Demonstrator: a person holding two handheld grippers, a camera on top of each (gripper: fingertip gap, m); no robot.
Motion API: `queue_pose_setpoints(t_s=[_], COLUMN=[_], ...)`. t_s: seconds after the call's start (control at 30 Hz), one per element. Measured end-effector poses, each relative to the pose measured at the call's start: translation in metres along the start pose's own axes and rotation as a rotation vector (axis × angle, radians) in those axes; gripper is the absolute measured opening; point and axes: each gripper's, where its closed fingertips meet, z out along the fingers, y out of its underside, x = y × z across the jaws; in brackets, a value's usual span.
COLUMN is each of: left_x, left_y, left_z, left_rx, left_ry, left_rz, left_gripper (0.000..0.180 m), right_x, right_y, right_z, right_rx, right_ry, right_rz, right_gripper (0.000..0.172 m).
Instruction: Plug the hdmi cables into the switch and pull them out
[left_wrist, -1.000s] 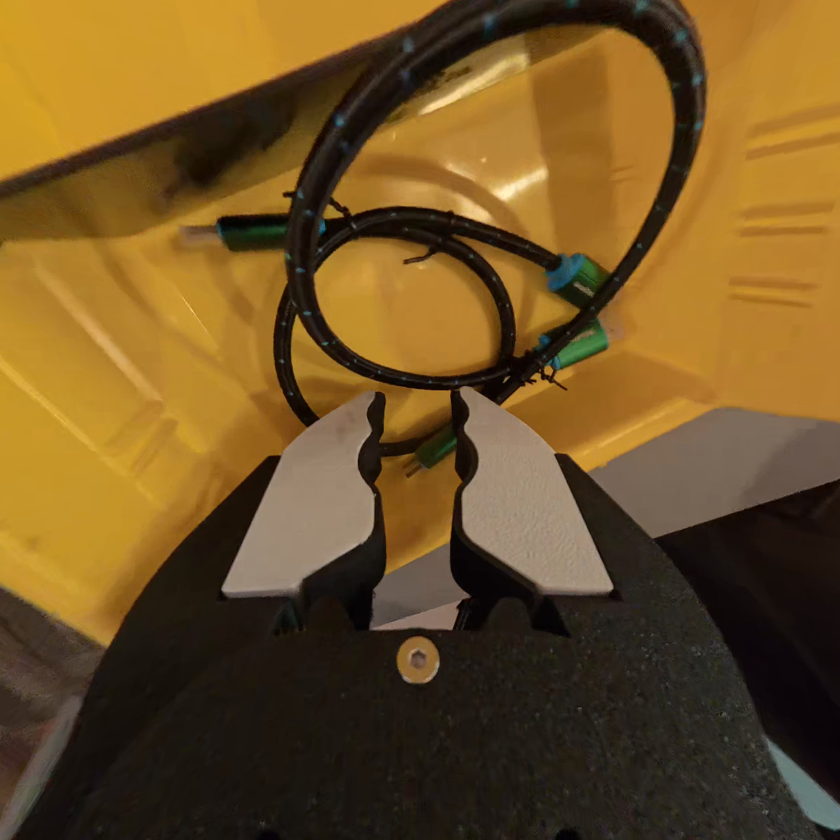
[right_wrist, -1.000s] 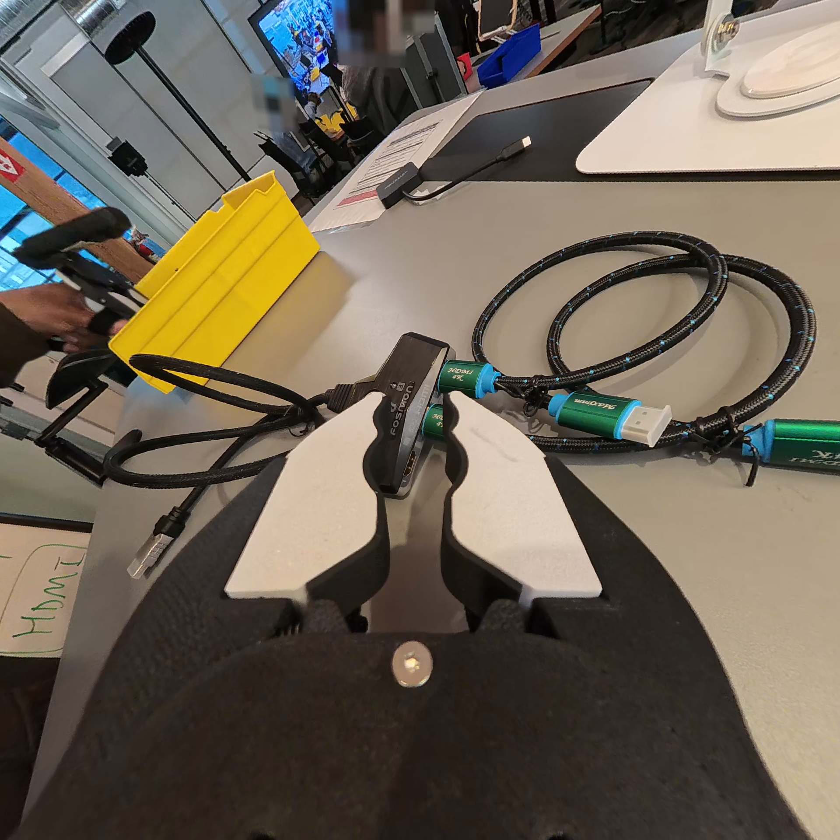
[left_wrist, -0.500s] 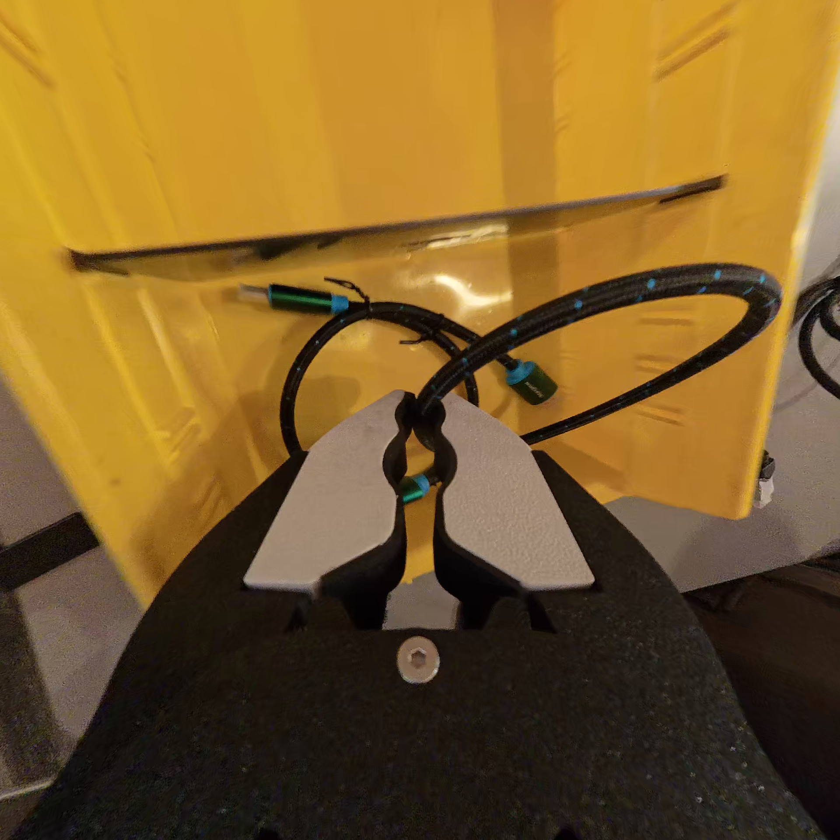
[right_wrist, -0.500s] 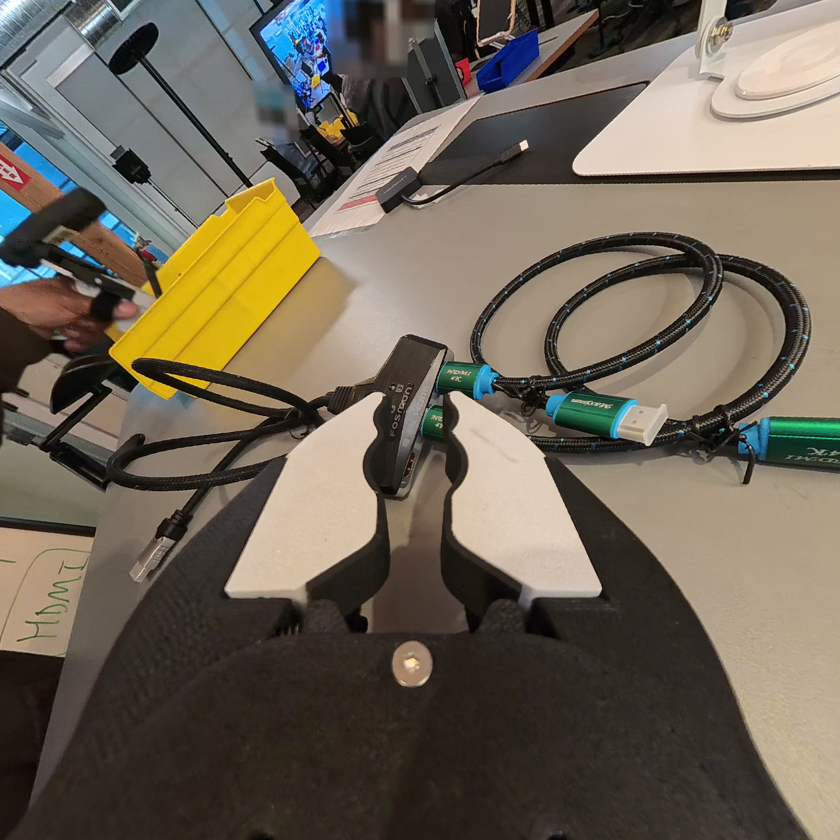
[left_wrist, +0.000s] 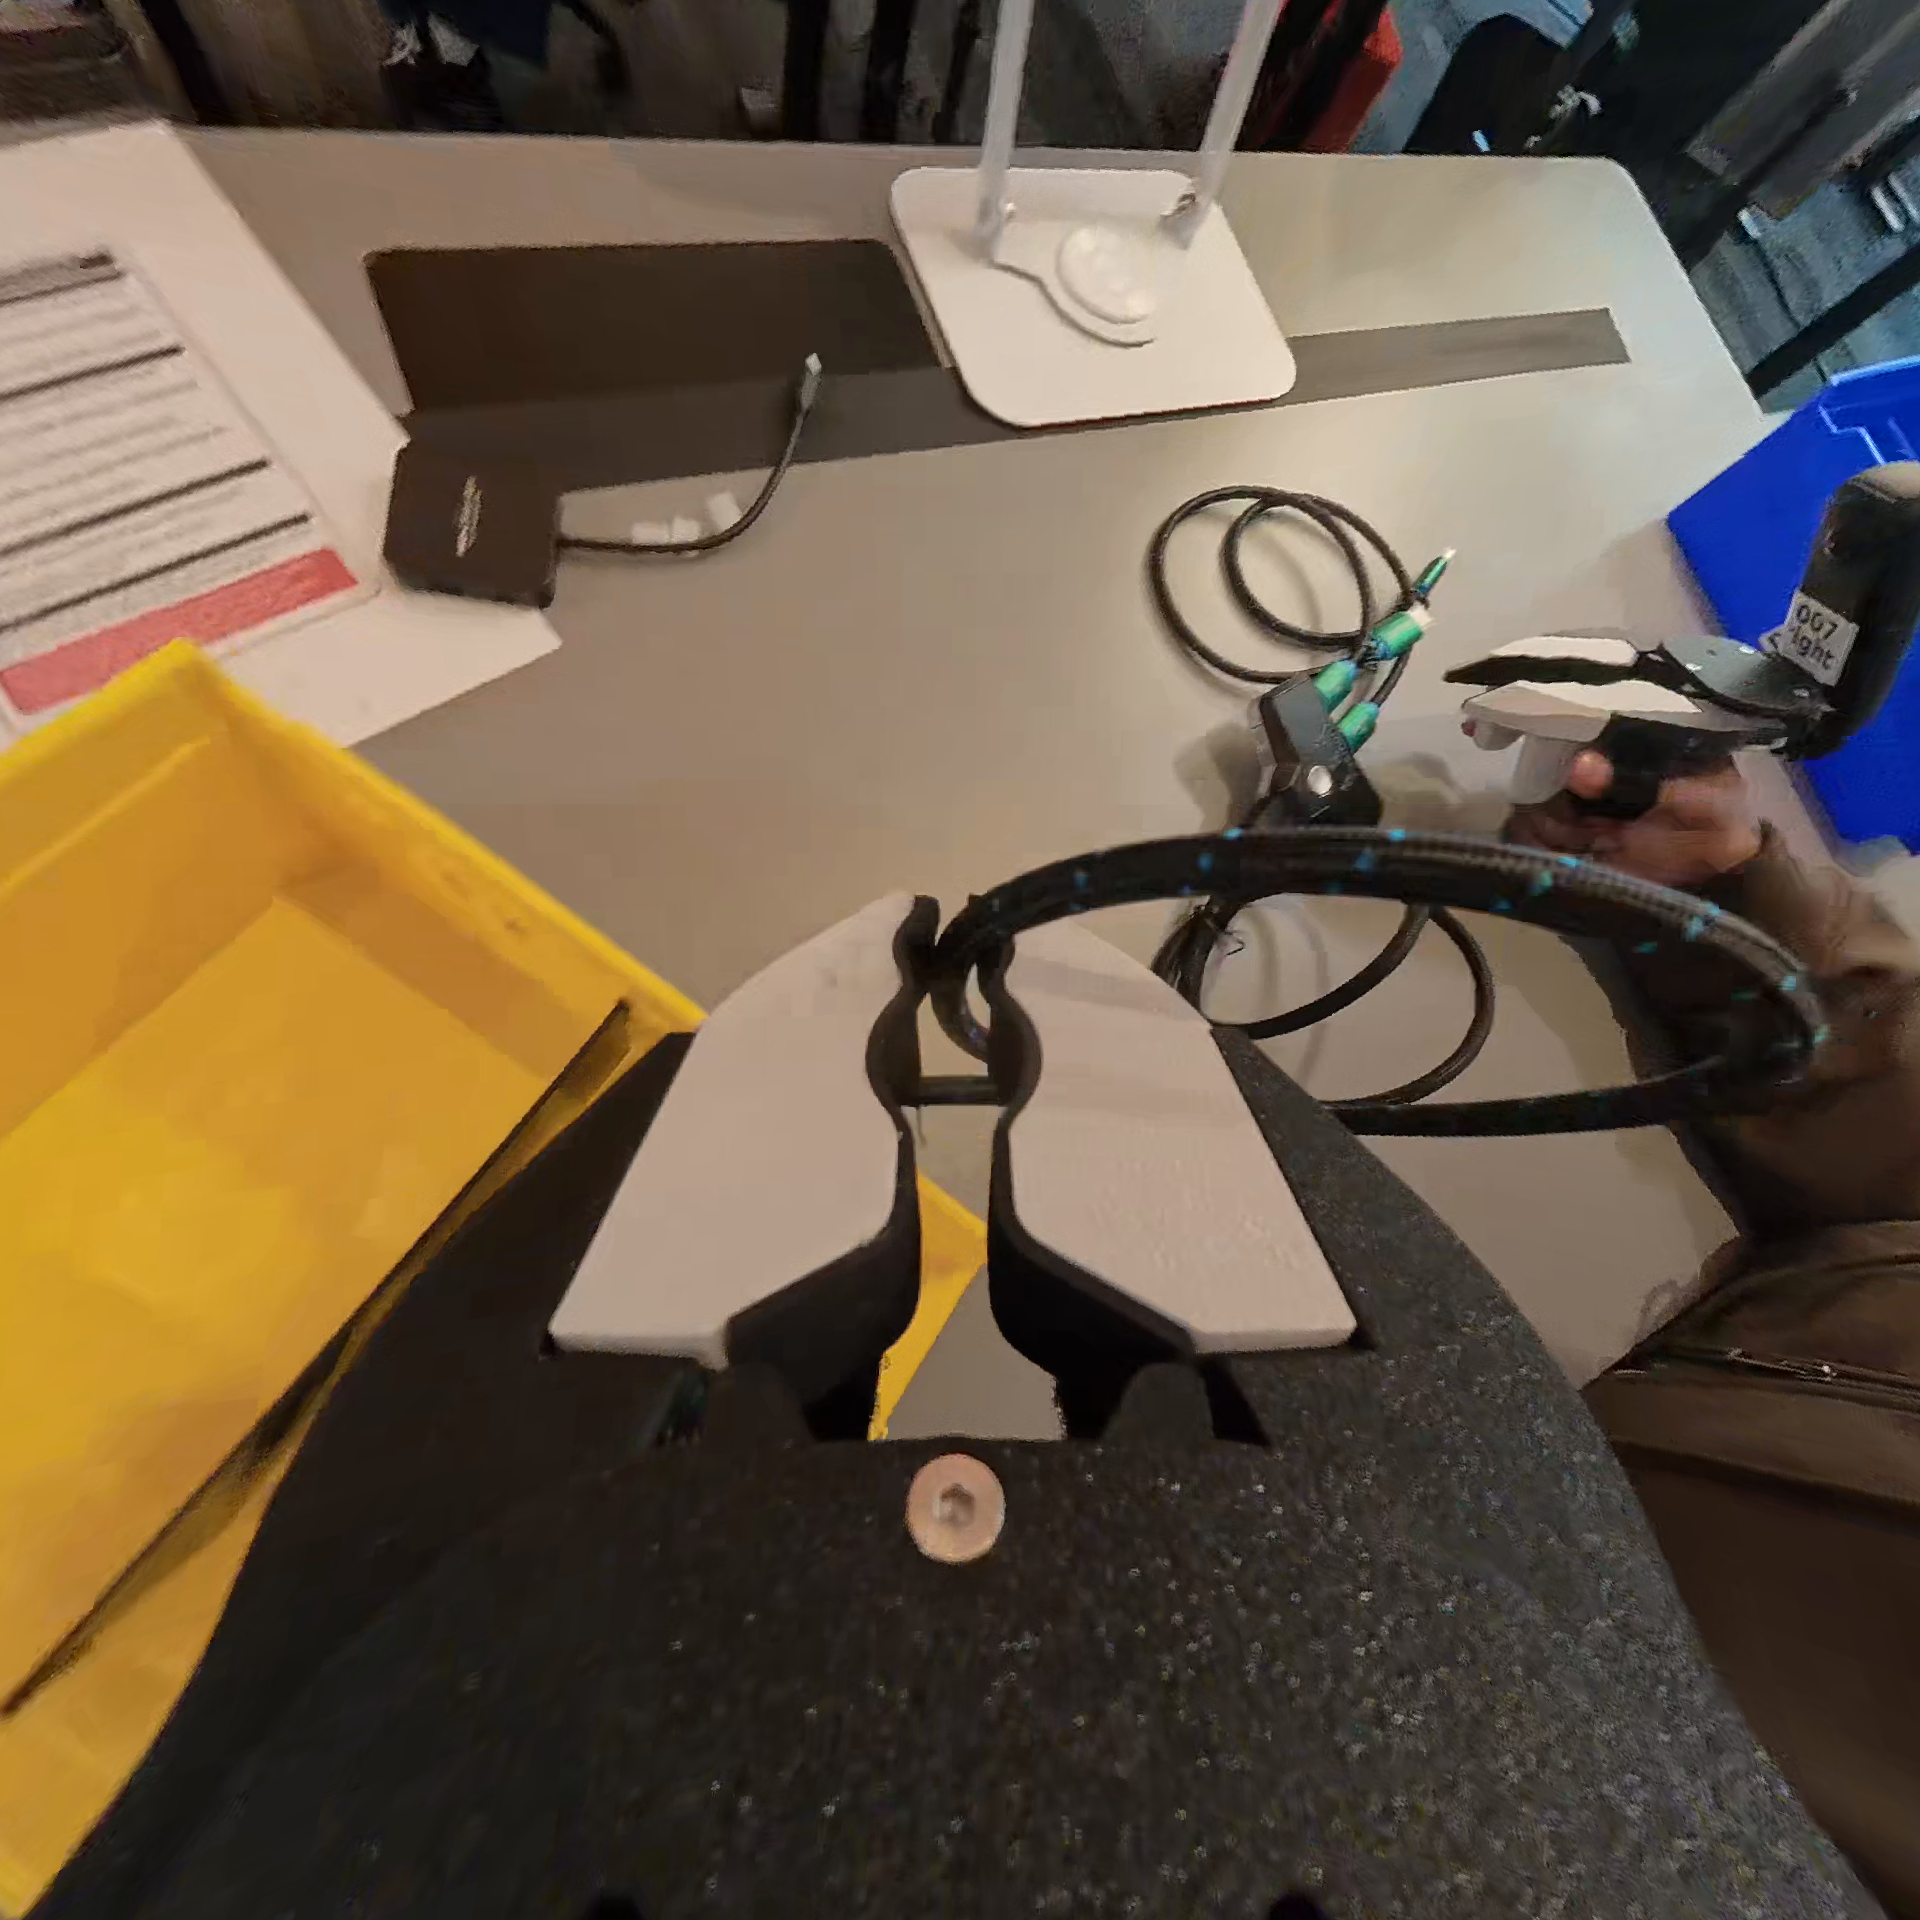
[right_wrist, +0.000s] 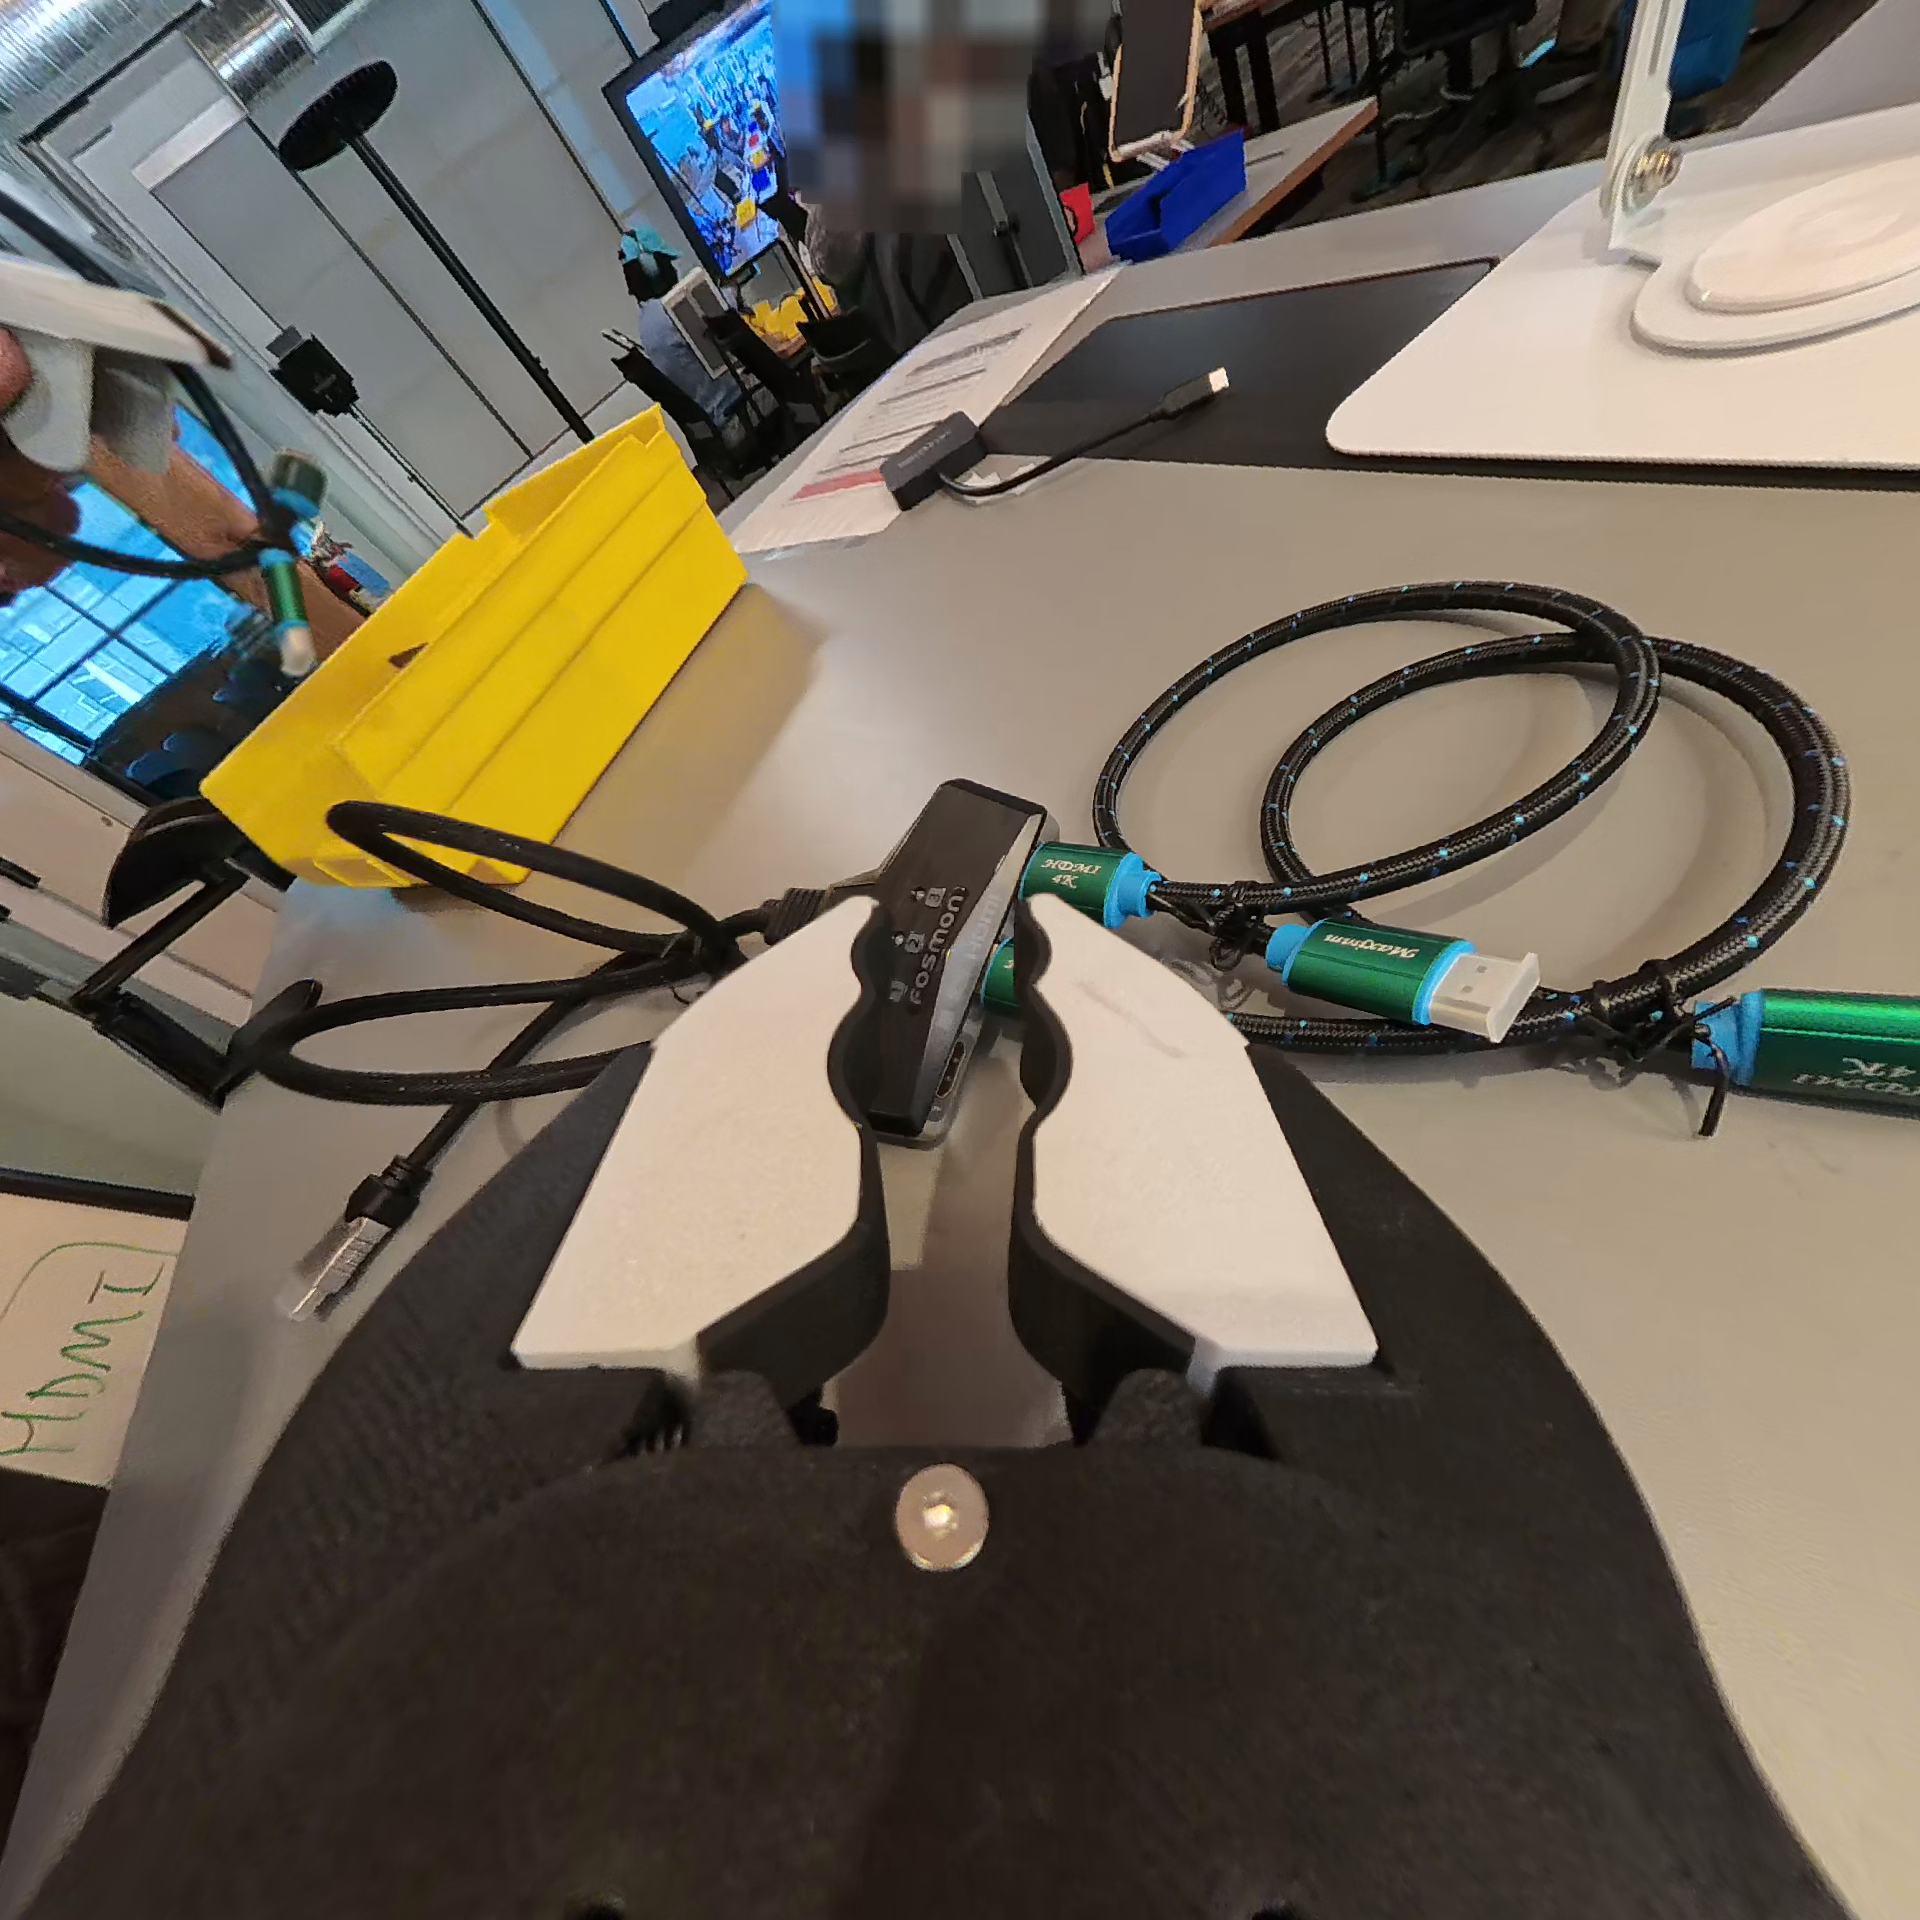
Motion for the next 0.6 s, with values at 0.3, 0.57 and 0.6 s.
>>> queue_pose_setpoints(t_s=[0.3, 0.57, 0.6], left_x=[0.153, 0.259, 0.265], left_y=[-0.040, -0.020, -0.019], left_z=[0.088, 0.186, 0.193], left_rx=[0.046, -0.091, -0.108], left_ry=[0.578, 0.955, 0.975], left_rz=[-0.075, -0.358, -0.385], left_gripper=[0.006, 0.006, 0.006], right_x=[-0.045, -0.059, -0.058], right_y=[-0.002, -0.012, -0.014], right_z=[-0.007, -0.023, -0.025], right_rx=[0.094, 0.231, 0.245], right_ry=[-0.074, 0.028, 0.035], right_rz=[-0.218, -0.487, -0.493], right_gripper=[0.028, 0.055, 0.052])
